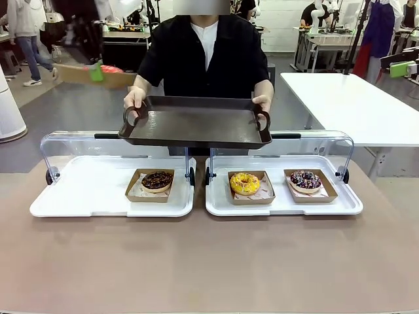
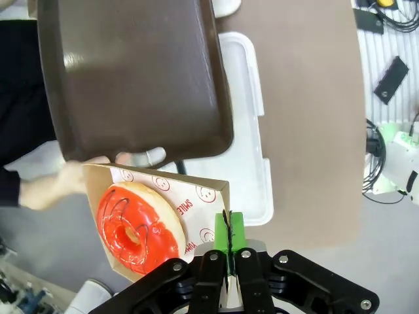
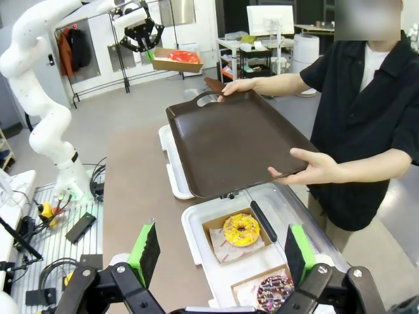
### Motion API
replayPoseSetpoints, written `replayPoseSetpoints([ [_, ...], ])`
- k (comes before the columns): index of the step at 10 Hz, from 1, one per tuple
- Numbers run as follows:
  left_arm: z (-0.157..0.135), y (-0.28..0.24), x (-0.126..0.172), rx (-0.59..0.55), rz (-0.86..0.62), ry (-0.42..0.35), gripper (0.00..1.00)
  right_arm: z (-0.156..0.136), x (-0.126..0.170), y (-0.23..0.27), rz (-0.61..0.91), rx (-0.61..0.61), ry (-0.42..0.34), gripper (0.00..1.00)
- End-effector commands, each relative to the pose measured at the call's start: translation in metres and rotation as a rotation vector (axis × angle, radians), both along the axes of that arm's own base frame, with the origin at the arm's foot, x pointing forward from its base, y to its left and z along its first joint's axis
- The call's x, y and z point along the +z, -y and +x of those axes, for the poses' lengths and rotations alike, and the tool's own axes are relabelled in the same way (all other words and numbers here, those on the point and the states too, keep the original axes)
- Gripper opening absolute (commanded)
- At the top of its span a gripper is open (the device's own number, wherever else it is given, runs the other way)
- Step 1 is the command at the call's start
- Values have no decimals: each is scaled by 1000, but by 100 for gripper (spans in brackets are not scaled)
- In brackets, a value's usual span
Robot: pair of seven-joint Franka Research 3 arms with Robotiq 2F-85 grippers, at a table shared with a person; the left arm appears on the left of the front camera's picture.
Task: Provide the desired donut to the person.
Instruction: Place the picked Paper togo box onto the Handle tray extended by the person.
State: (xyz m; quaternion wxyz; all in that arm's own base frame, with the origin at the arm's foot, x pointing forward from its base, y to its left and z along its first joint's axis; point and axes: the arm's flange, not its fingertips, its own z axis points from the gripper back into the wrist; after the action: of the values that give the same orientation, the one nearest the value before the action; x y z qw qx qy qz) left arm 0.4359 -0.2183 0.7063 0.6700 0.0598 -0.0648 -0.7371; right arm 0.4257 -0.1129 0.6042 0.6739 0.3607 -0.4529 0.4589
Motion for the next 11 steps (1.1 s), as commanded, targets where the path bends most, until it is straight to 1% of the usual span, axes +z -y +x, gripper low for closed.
replayPoseSetpoints([
  [1, 23, 27, 7, -29, -21, 0, 1, 2, 1, -1, 17, 2, 8, 100],
  [2, 33, 46, 1, -54, -20, 10, 1, 2, 1, -1, 17, 2, 8, 100],
  [3, 44, 60, -10, -32, -25, 8, 1, 2, 1, -1, 17, 2, 8, 100],
  [5, 68, 74, -33, -18, -25, -34, 1, 2, 1, -1, 17, 2, 8, 100],
  [6, 73, 79, -49, -15, -19, -56, 1, 2, 1, -1, 17, 2, 8, 100],
  [7, 79, 81, -59, -1, -24, -72, 1, 2, 1, -1, 17, 2, 8, 100],
  [9, 86, 81, -75, 19, -2, -84, 1, 2, 1, -1, 17, 2, 8, 100],
  [11, 94, 84, -89, 10, -1, -132, 1, 2, 1, -1, 17, 2, 8, 100],
])
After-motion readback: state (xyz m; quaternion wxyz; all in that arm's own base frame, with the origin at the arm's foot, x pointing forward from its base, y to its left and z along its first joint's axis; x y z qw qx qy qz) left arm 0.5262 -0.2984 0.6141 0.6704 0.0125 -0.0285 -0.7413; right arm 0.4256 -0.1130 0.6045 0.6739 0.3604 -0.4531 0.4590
